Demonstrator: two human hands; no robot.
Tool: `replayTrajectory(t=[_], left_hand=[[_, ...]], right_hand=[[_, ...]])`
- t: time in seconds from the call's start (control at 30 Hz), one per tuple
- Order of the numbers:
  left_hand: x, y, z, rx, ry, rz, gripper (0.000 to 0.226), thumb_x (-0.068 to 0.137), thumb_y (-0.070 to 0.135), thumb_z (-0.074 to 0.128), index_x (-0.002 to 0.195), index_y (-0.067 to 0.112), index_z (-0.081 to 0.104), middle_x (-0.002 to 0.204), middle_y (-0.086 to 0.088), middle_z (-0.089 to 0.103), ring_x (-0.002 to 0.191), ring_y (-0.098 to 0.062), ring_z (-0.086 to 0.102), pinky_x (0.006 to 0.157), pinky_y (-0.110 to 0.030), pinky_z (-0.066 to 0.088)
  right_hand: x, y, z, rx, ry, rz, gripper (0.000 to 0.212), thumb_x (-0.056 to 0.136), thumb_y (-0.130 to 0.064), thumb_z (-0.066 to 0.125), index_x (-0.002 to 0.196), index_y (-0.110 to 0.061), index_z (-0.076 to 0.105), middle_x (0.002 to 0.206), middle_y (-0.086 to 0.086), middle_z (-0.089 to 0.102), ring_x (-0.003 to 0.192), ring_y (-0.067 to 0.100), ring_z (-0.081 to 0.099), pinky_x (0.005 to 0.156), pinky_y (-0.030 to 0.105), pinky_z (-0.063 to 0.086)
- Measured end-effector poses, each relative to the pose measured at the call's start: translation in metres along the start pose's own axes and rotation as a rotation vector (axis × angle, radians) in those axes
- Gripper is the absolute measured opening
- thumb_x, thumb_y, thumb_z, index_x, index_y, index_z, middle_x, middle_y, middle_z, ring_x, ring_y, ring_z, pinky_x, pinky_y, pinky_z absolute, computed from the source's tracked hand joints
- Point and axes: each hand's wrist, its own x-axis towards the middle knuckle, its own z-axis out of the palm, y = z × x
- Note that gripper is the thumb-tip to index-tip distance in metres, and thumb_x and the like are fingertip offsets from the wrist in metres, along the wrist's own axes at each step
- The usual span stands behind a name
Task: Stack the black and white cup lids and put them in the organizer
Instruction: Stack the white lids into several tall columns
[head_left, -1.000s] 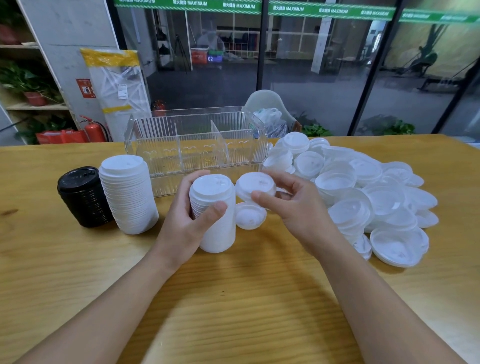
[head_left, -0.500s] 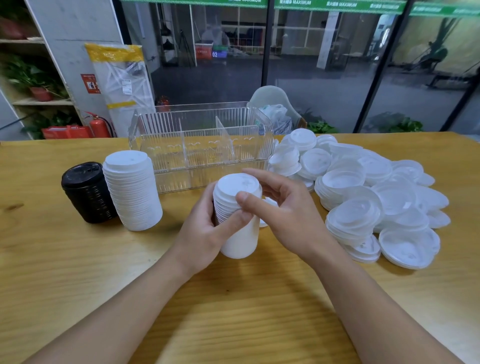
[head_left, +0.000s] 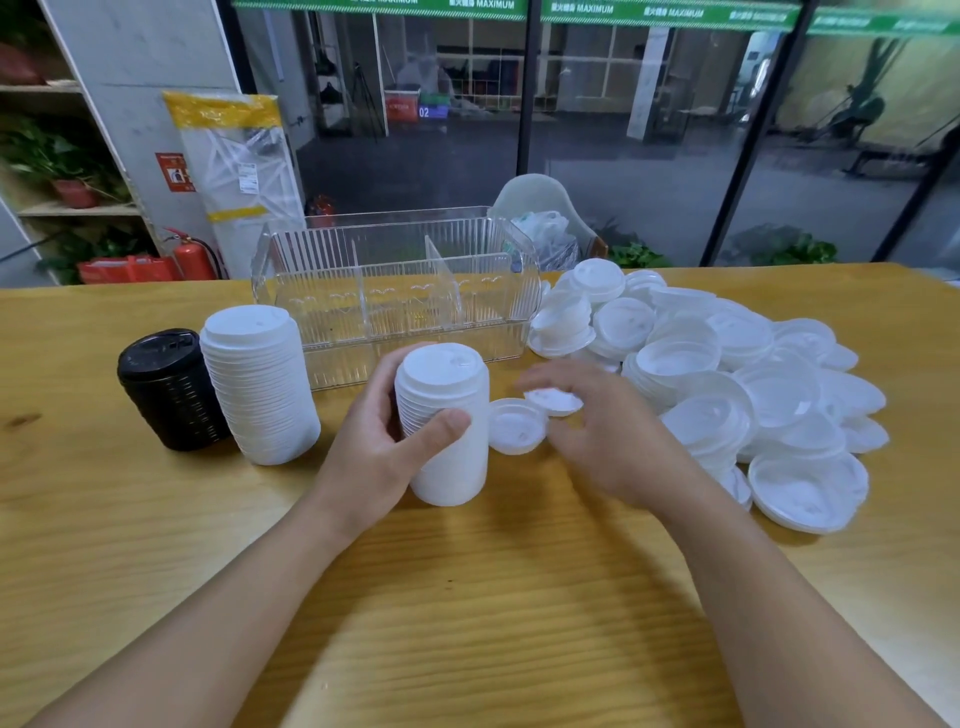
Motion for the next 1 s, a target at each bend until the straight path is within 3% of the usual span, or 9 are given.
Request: replayTrajectory(t=[0.1,0.2,0.27,0.33,0.47,0.57,0.67,0.87,1.0], left_hand=[[0.001,-0.002,-0.003,0.006,0.017,0.015,0.09,0.077,0.058,0.091,0.152,0.025,0.053,0.143,0.003,0.069,0.133,-0.018,0.066,0.104,-0.031,0.058],[0.001,0.001,0.001,-0.02,0.042,0.014,0.105,0.069,0.08,0.087,0.152,0.025,0.053,0.143,0.004,0.069,0.132,-0.016,0.067,0.101,-0.027,0.057],[0.001,0.002,0.005,-0.016,0.047,0.013,0.1,0.072,0.079,0.086,0.151,0.025,0.055,0.141,0.004,0.07,0.13,-0.015,0.068,0.098,-0.024,0.056],[0.002,0.002,0.008,-0.01,0.041,0.009,0.085,0.079,0.064,0.087,0.148,0.024,0.057,0.138,0.004,0.072,0.127,-0.013,0.069,0.096,-0.023,0.056],[0.001,0.001,0.008,-0.025,0.035,0.008,0.071,0.084,0.051,0.081,0.146,0.024,0.058,0.135,0.004,0.073,0.124,-0.013,0.07,0.096,-0.021,0.055],[0.0,0.001,0.008,-0.04,0.032,-0.001,0.071,0.085,0.051,0.081,0.146,0.024,0.058,0.135,0.004,0.073,0.124,-0.013,0.07,0.096,-0.022,0.055],[0.0,0.0,0.009,-0.053,0.028,-0.018,0.071,0.086,0.052,0.08,0.147,0.025,0.056,0.136,0.006,0.073,0.126,-0.012,0.069,0.097,-0.022,0.055],[0.0,0.0,0.01,-0.06,0.02,-0.026,0.07,0.087,0.052,0.079,0.148,0.026,0.055,0.135,0.007,0.073,0.125,-0.011,0.07,0.097,-0.022,0.055],[0.0,-0.001,0.01,-0.058,0.019,-0.024,0.071,0.087,0.051,0.079,0.148,0.024,0.054,0.135,0.005,0.072,0.125,-0.013,0.07,0.097,-0.023,0.056]], right_hand=[[0.002,0.006,0.013,-0.234,-0.133,-0.056,0.056,0.083,0.004,0.07,0.127,-0.03,0.077,0.142,-0.016,0.065,0.14,0.014,0.049,0.122,0.047,0.035],[0.004,0.003,0.016,-0.363,-0.188,-0.073,0.04,0.091,-0.008,0.075,0.122,-0.033,0.077,0.148,-0.018,0.061,0.145,0.013,0.042,0.124,0.04,0.022],[0.004,0.002,0.017,-0.356,-0.159,-0.087,0.02,0.094,-0.019,0.079,0.109,-0.033,0.078,0.144,-0.018,0.063,0.142,0.012,0.044,0.121,0.038,0.022],[0.003,0.0,0.018,-0.335,-0.134,-0.094,0.01,0.097,-0.024,0.079,0.1,-0.034,0.077,0.137,-0.019,0.067,0.135,0.01,0.048,0.119,0.038,0.026],[0.001,-0.006,0.017,-0.044,-0.032,0.005,0.007,0.105,-0.029,0.07,0.1,-0.034,0.07,0.113,-0.015,0.074,0.112,0.009,0.063,0.105,0.039,0.05],[0.002,-0.016,0.016,0.407,0.088,0.154,0.003,0.106,-0.02,0.068,0.108,-0.021,0.07,0.1,0.002,0.079,0.098,0.026,0.074,0.095,0.046,0.06],[-0.001,-0.025,0.016,0.777,0.059,0.327,0.027,0.104,-0.002,0.061,0.126,-0.017,0.063,0.107,0.012,0.08,0.097,0.03,0.076,0.081,0.034,0.062],[0.003,-0.015,0.023,0.626,0.056,0.335,0.049,0.097,0.0,0.062,0.132,-0.032,0.074,0.118,-0.005,0.075,0.09,0.018,0.073,0.08,0.028,0.06],[-0.001,-0.012,0.025,0.511,0.012,0.288,0.062,0.085,-0.008,0.086,0.14,-0.03,0.068,0.119,-0.011,0.077,0.097,0.007,0.075,0.092,0.031,0.062]])
